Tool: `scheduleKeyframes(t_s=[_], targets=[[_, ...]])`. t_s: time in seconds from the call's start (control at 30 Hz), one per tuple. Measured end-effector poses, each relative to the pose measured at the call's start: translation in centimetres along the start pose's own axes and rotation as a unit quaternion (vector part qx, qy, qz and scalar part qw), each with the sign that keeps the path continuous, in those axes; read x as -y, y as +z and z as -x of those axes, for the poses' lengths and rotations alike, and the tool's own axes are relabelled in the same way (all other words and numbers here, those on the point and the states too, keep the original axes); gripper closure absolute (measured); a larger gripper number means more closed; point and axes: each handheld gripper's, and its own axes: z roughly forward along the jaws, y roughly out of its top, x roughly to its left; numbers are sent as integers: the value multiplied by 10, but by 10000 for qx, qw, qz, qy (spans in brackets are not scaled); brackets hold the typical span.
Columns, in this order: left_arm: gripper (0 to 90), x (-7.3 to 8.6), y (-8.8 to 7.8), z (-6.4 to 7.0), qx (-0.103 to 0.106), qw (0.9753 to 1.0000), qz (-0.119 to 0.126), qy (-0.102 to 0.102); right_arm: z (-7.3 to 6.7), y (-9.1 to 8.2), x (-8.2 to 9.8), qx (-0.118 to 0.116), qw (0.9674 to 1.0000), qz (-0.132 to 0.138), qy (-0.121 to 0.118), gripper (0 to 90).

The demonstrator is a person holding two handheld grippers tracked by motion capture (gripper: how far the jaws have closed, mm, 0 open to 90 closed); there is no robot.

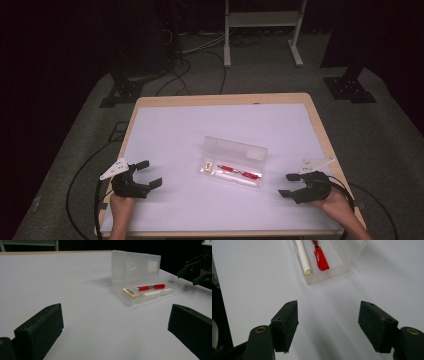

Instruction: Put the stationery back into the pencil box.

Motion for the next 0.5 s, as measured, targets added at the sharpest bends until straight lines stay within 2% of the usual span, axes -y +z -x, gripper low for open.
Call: scheduleKeyframes(t_s=[0.37, 0.5], targets=[[0, 0, 0, 0, -8, 10000, -24, 21, -4, -7, 20, 60, 9996, 203, 191, 312], [0, 0, 0, 0, -11, 10000, -14, 17, -8, -12, 26, 194, 9987, 417, 235, 306]])
